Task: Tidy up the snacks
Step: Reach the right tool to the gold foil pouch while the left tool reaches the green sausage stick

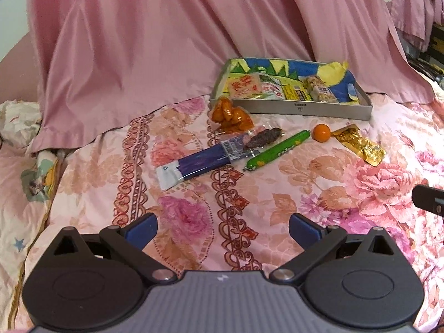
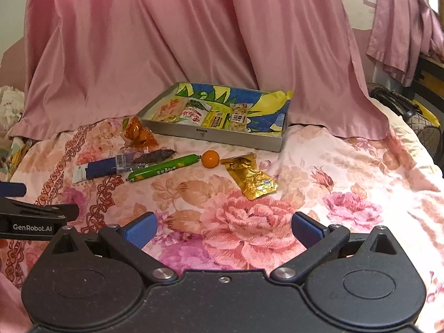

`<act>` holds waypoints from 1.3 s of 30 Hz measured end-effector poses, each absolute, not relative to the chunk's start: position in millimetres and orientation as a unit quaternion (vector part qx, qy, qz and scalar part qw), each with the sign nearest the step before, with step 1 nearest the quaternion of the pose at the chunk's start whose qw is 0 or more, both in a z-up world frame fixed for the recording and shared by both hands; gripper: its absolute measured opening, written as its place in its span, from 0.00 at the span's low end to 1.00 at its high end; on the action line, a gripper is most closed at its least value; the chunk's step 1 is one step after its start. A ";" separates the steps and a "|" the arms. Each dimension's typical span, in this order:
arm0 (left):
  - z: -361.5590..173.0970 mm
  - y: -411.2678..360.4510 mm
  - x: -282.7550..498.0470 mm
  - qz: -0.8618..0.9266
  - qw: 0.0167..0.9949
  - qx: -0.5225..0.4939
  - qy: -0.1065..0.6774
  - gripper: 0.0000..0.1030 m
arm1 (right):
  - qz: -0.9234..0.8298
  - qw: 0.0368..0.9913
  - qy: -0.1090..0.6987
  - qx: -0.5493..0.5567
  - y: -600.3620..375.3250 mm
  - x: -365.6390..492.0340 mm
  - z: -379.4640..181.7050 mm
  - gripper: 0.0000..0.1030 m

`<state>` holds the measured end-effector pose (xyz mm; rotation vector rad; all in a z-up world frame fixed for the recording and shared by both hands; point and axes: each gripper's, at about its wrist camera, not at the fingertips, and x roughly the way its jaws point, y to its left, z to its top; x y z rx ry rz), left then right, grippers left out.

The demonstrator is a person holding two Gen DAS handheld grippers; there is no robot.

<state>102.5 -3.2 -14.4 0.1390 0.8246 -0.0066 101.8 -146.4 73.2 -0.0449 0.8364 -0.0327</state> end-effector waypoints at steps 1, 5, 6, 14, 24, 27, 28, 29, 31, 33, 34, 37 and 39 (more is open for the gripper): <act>-15.1 -4.8 105.6 -0.008 0.914 0.073 0.400 1.00 | -0.012 0.912 0.410 -0.027 -147.7 105.9 71.9 0.99; -17.6 -12.5 117.1 -0.017 0.914 0.107 0.390 1.00 | -0.005 0.908 0.415 -0.055 -153.9 120.7 68.5 0.99; -19.1 -14.5 120.1 -0.020 0.913 0.117 0.390 1.00 | -0.003 0.907 0.416 -0.063 -156.1 125.4 67.8 0.99; -30.9 -28.4 150.0 -0.075 0.906 0.167 0.381 1.00 | 0.051 0.906 0.404 -0.119 -175.0 154.9 61.2 0.99; -53.7 -39.6 202.8 -0.163 0.908 0.170 0.347 1.00 | 0.104 0.898 0.400 -0.150 -202.5 198.6 28.1 0.99; -64.0 -47.5 211.6 -0.196 0.904 0.182 0.334 1.00 | 0.111 0.896 0.408 -0.137 -209.8 210.1 18.1 0.99; -67.1 -49.8 214.6 -0.207 0.903 0.183 0.330 1.00 | 0.116 0.895 0.411 -0.128 -212.7 214.7 14.7 0.99; -69.5 -51.9 217.4 -0.217 0.902 0.183 0.326 1.00 | 0.119 0.894 0.414 -0.123 -214.3 217.3 12.3 0.99; -73.6 -56.4 223.4 -0.236 0.899 0.180 0.323 1.00 | 0.119 0.892 0.422 -0.112 -217.5 224.5 5.5 0.99; -77.4 -60.3 230.0 -0.256 0.895 0.176 0.321 1.00 | 0.117 0.890 0.430 -0.102 -220.5 231.6 -1.3 0.98; -79.4 -62.0 233.9 -0.264 0.893 0.173 0.320 1.00 | 0.117 0.889 0.433 -0.098 -221.7 234.9 -4.6 0.97; -85.5 -65.0 245.3 -0.277 0.888 0.167 0.328 1.00 | 0.117 0.887 0.439 -0.084 -225.9 243.1 -13.1 0.95; -88.8 -66.1 251.3 -0.280 0.885 0.163 0.334 0.99 | 0.116 0.884 0.445 -0.077 -226.6 248.6 -18.6 0.92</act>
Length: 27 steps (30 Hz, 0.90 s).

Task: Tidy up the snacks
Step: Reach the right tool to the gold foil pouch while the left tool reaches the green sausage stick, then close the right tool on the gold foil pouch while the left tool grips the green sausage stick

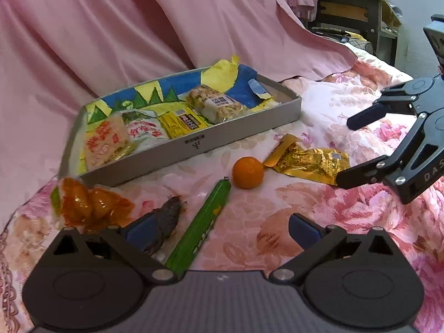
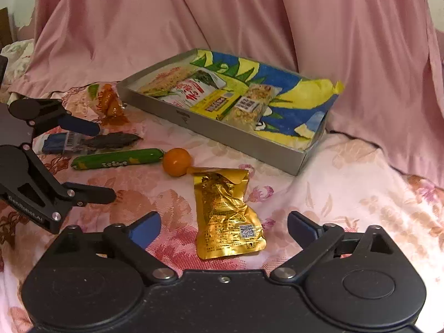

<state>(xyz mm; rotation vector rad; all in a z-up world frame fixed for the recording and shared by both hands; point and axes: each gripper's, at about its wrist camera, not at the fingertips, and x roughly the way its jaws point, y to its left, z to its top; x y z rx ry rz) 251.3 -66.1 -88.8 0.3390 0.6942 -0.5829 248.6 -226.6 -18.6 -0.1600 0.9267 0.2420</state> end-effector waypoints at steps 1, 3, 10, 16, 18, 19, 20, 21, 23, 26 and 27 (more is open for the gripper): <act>-90.3 -66.1 254.4 -0.284 0.882 0.160 0.340 0.97 | 0.116 0.883 0.449 -0.074 -226.3 251.3 -21.7 0.91; -92.1 -64.8 258.6 -0.290 0.877 0.153 0.352 0.93 | 0.117 0.880 0.454 -0.075 -224.8 255.9 -27.6 0.88; -98.5 -64.0 268.4 -0.284 0.867 0.144 0.384 0.80 | 0.119 0.878 0.456 -0.082 -218.2 268.8 -40.0 0.79; -93.1 -63.8 274.0 -0.259 0.864 0.148 0.405 0.64 | 0.116 0.875 0.462 -0.085 -216.2 274.7 -48.8 0.71; -92.5 -63.2 276.6 -0.247 0.862 0.138 0.420 0.61 | 0.116 0.875 0.463 -0.084 -215.6 274.7 -48.5 0.67; -92.1 -62.4 277.5 -0.244 0.862 0.131 0.425 0.60 | 0.118 0.874 0.465 -0.084 -215.2 274.6 -47.9 0.64; -91.9 -61.4 278.0 -0.244 0.861 0.126 0.429 0.60 | 0.120 0.872 0.466 -0.085 -214.5 274.4 -47.4 0.63; -91.8 -60.7 278.2 -0.245 0.859 0.124 0.432 0.60 | 0.122 0.871 0.468 -0.085 -214.0 274.3 -47.1 0.60; -91.7 -59.9 279.0 -0.249 0.854 0.120 0.442 0.59 | 0.127 0.868 0.471 -0.086 -212.1 273.2 -46.4 0.58; -91.2 -55.1 282.6 -0.252 0.844 0.095 0.464 0.54 | 0.137 0.866 0.474 -0.084 -209.7 270.8 -45.6 0.57; -90.8 -53.1 283.8 -0.251 0.842 0.086 0.469 0.53 | 0.138 0.866 0.474 -0.084 -208.8 270.3 -45.6 0.57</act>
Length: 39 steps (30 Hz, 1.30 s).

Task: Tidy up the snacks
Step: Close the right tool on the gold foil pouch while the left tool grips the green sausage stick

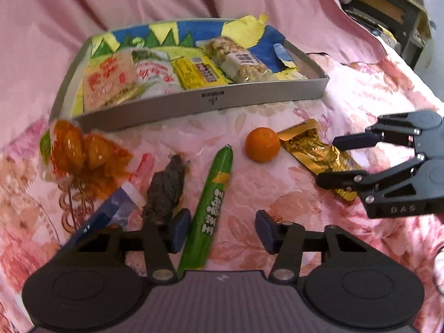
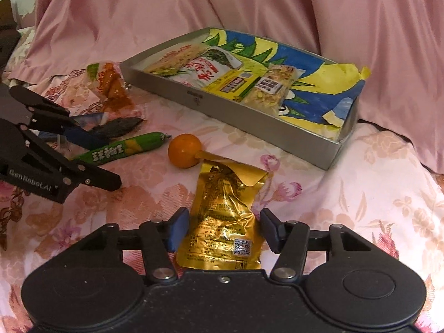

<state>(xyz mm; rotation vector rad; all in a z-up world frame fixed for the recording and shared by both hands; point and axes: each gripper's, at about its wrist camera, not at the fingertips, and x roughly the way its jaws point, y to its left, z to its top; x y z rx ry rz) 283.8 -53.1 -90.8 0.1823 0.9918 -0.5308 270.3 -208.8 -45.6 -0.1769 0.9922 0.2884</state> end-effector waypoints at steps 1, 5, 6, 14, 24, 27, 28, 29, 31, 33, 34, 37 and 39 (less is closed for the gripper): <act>-90.5 -51.2 285.0 -0.249 0.841 0.078 0.474 0.50 | 0.136 0.866 0.473 -0.085 -208.0 270.1 -46.0 0.57; -89.6 -48.6 287.5 -0.235 0.841 0.066 0.483 0.43 | 0.129 0.868 0.472 -0.079 -206.8 272.3 -47.4 0.58; -89.8 -48.6 287.3 -0.232 0.840 0.064 0.486 0.43 | 0.127 0.869 0.473 -0.075 -207.0 273.5 -47.7 0.58; -88.5 -51.1 275.3 -0.226 0.825 0.033 0.516 0.36 | 0.131 0.864 0.479 -0.085 -197.3 269.2 -47.9 0.54; -92.2 -54.2 266.9 -0.229 0.822 0.032 0.520 0.43 | 0.142 0.851 0.495 -0.097 -187.4 262.3 -45.4 0.59; -92.8 -56.0 263.1 -0.230 0.825 0.040 0.514 0.43 | 0.133 0.853 0.496 -0.098 -185.6 261.7 -46.0 0.54; -93.1 -56.4 261.6 -0.229 0.827 0.041 0.513 0.43 | 0.131 0.852 0.496 -0.101 -184.1 260.5 -45.1 0.52; -92.9 -56.2 260.6 -0.227 0.828 0.042 0.512 0.42 | 0.130 0.852 0.496 -0.106 -182.6 258.6 -44.0 0.52; -92.4 -56.3 258.1 -0.221 0.831 0.046 0.509 0.35 | 0.129 0.849 0.498 -0.117 -179.6 253.9 -42.7 0.49; -92.0 -55.2 255.2 -0.217 0.832 0.049 0.507 0.27 | 0.129 0.848 0.498 -0.130 -176.6 248.5 -41.6 0.48; -91.7 -54.0 254.2 -0.213 0.833 0.048 0.509 0.20 | 0.128 0.847 0.498 -0.134 -174.9 246.0 -40.9 0.48; -90.0 -48.9 251.5 -0.206 0.828 0.029 0.520 0.19 | 0.127 0.846 0.499 -0.143 -171.4 240.5 -39.4 0.47; -89.2 -47.2 249.1 -0.200 0.828 0.019 0.523 0.19 | 0.125 0.845 0.499 -0.149 -168.5 236.8 -38.5 0.47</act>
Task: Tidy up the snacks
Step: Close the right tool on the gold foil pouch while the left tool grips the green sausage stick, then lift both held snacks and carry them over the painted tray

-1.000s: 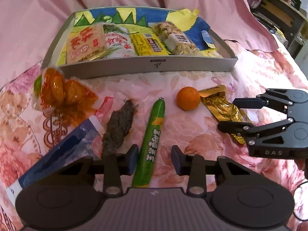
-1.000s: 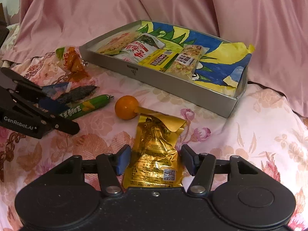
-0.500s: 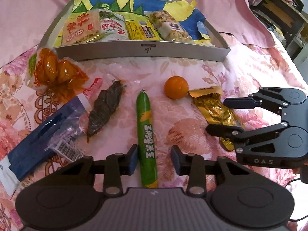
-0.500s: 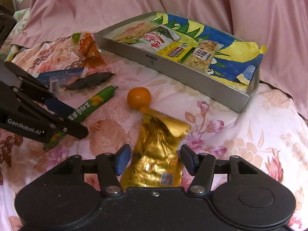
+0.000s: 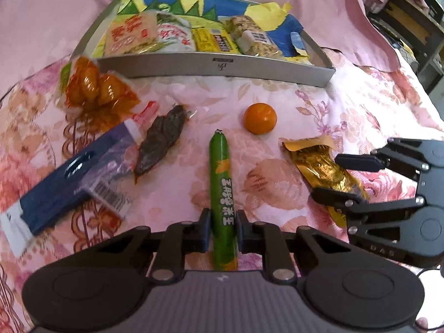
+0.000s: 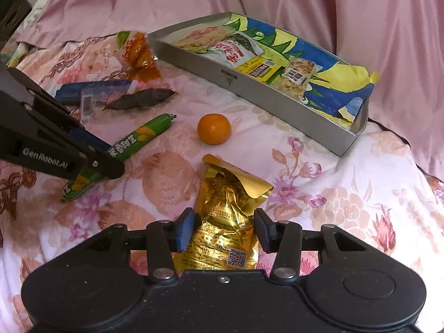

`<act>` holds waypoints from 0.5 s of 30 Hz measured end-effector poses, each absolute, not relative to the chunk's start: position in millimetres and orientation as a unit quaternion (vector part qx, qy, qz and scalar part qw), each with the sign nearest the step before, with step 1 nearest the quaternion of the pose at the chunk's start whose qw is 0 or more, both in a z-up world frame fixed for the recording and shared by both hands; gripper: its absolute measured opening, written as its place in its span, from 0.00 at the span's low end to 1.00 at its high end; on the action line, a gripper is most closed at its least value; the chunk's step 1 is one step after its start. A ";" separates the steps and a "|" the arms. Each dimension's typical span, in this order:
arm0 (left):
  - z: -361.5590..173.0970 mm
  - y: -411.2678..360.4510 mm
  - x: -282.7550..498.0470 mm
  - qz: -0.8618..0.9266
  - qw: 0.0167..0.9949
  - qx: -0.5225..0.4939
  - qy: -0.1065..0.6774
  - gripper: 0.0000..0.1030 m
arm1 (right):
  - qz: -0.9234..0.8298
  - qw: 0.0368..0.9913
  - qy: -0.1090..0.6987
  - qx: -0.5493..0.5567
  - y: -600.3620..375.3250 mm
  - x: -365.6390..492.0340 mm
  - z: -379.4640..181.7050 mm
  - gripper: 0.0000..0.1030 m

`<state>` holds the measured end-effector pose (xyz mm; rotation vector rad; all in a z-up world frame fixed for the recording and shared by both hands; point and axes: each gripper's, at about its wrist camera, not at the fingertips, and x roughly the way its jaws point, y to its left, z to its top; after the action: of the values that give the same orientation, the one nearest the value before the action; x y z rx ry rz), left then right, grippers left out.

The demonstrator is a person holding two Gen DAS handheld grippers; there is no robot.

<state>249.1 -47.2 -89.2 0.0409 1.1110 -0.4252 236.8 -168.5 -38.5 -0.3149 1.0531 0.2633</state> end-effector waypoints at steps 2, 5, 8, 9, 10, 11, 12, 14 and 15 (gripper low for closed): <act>-86.7 -46.0 245.2 -0.194 0.832 0.005 0.519 0.19 | 0.121 0.844 0.499 -0.155 -165.1 232.5 -38.5 0.47; -82.7 -50.4 240.1 -0.186 0.838 0.008 0.513 0.19 | 0.123 0.842 0.494 -0.178 -157.6 224.7 -41.4 0.47; -78.5 -51.7 237.9 -0.189 0.843 0.000 0.503 0.19 | 0.121 0.846 0.481 -0.195 -152.9 220.1 -40.4 0.46; -76.8 -51.0 238.0 -0.189 0.845 -0.006 0.500 0.19 | 0.118 0.848 0.476 -0.202 -151.1 218.5 -39.9 0.45; -75.3 -50.2 238.2 -0.189 0.847 -0.010 0.497 0.19 | 0.115 0.849 0.468 -0.216 -148.1 216.1 -39.6 0.45; -74.1 -50.1 239.0 -0.188 0.849 -0.013 0.494 0.19 | 0.112 0.850 0.458 -0.233 -144.7 213.5 -39.3 0.45; -72.7 -48.6 239.7 -0.187 0.852 -0.018 0.489 0.19 | 0.110 0.851 0.451 -0.245 -142.3 212.0 -38.8 0.45; -70.5 -45.7 240.7 -0.184 0.855 -0.028 0.484 0.19 | 0.105 0.854 0.437 -0.263 -139.1 209.8 -37.8 0.45; -69.1 -44.2 241.1 -0.183 0.857 -0.034 0.480 0.19 | 0.103 0.855 0.431 -0.270 -139.3 209.8 -37.2 0.44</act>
<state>241.1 -44.2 -69.1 -0.0706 1.0091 -0.3851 209.8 -139.3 -37.2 -0.5672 0.9067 0.2162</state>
